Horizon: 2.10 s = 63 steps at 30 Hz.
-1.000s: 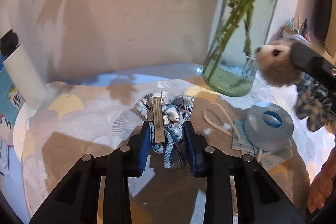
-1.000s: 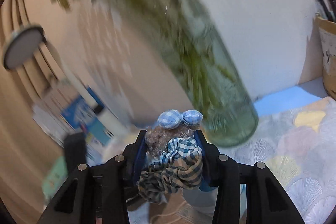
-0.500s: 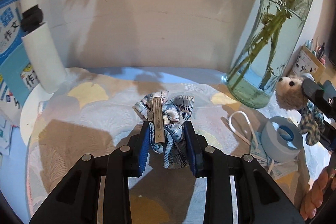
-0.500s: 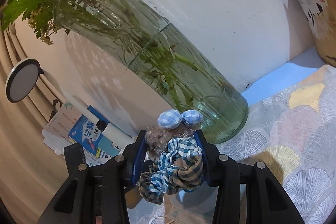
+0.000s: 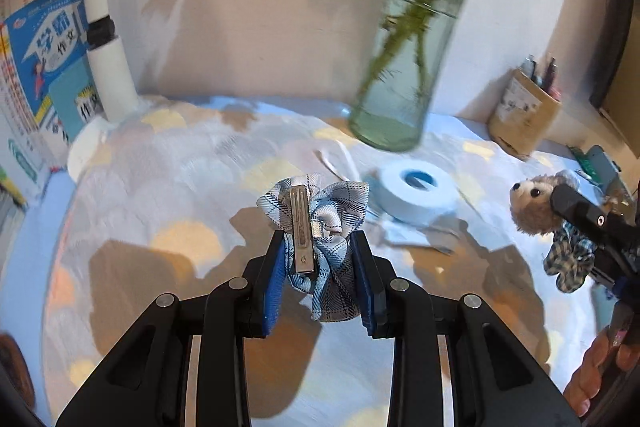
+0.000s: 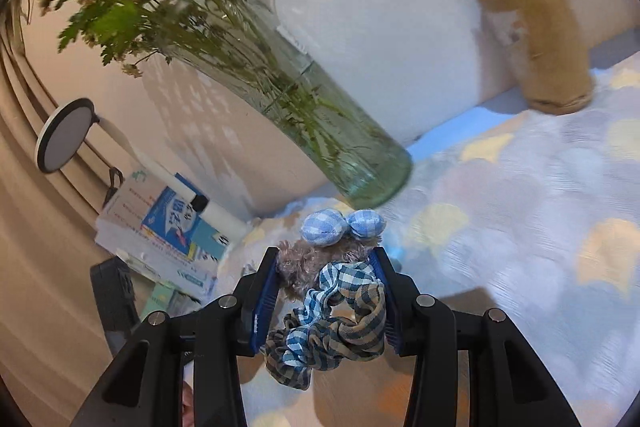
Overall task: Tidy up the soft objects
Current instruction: 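Lift the checked cloth and plush bear and carry them toward the bowl, then open both tools over the glass bowl to drop the items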
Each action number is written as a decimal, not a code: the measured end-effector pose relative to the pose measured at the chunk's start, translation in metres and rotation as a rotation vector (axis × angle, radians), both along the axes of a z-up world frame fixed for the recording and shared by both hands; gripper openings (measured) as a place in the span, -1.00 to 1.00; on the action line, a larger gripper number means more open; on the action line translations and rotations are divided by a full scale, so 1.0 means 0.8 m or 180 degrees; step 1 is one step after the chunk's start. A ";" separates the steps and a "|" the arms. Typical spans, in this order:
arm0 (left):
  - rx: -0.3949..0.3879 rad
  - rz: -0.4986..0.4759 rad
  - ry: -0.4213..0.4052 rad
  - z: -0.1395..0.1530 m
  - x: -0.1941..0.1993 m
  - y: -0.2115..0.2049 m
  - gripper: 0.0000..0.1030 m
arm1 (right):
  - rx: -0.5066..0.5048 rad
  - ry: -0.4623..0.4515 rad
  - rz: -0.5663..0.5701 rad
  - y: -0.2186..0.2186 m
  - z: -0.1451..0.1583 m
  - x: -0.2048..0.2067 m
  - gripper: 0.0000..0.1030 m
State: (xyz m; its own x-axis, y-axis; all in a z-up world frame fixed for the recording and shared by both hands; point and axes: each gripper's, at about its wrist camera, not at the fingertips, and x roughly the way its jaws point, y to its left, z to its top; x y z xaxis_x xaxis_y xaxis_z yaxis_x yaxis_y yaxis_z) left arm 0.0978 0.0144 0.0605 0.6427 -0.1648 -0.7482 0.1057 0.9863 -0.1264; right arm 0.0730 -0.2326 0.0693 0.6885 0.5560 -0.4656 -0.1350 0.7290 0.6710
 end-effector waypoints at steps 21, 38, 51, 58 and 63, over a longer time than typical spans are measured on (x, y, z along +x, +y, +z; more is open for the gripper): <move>-0.0216 -0.1538 -0.0132 0.045 -0.156 -0.301 -0.45 | -0.0355 -0.0056 -0.0528 -0.183 0.059 -0.213 -0.15; -0.0189 -0.2358 -0.0523 0.077 -0.200 -0.589 -0.43 | -0.0937 0.0292 -0.2010 -0.467 0.107 -0.269 -0.14; 0.0032 -0.2258 -0.0631 0.064 -0.188 -0.654 0.93 | -0.1401 0.0633 -0.2040 -0.520 0.093 -0.235 0.84; 0.0036 -0.2473 -0.0522 0.063 -0.209 -0.646 0.94 | -0.1049 0.0586 -0.2134 -0.525 0.092 -0.259 0.85; 0.0017 -0.2632 -0.0485 0.067 -0.233 -0.626 0.94 | -0.0907 0.0548 -0.2197 -0.509 0.095 -0.281 0.85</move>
State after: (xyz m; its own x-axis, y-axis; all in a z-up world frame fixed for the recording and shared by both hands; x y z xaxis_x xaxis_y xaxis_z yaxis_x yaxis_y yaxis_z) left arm -0.0884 -0.4863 0.1141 0.4104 -0.6239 -0.6651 0.8103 0.5841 -0.0478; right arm -0.1519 -0.6395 0.1454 0.7408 -0.1314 -0.6587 0.5032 0.7581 0.4147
